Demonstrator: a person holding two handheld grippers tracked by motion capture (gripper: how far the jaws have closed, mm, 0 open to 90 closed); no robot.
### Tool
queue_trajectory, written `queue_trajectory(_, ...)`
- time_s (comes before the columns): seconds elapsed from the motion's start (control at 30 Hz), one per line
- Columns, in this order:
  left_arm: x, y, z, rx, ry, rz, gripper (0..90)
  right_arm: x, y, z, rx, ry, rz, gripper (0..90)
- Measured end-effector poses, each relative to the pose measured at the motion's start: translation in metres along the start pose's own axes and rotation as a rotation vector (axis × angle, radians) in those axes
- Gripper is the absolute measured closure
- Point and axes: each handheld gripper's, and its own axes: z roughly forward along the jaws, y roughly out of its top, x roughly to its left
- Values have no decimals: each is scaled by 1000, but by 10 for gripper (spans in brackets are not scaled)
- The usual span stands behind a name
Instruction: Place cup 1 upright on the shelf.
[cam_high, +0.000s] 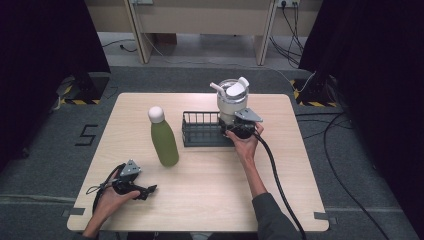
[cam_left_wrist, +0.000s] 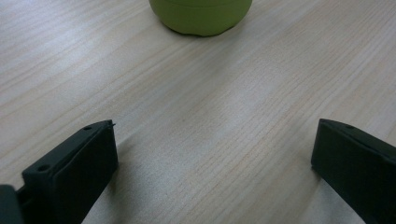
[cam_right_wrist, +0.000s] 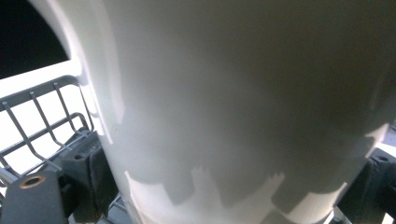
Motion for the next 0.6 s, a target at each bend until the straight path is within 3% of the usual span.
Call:
queue_trajectory(0.33, 0, 0, 0, 0, 0, 0, 0, -1, -3, -1, -14, -1, 9, 104)
queue_trajectory(0.43, 0, 0, 0, 1, 0, 0, 0, 4, -4, -2, -22, -38, -3, 97)
queue_trajectory(0.5, 0, 0, 0, 0, 0, 0, 0, 5, -3, -3, -21, -48, -38, 97)
queue_trajectory(0.6, 0, 0, 0, 2, 0, 1, 0, 4, -3, -4, -20, -47, -26, 98)
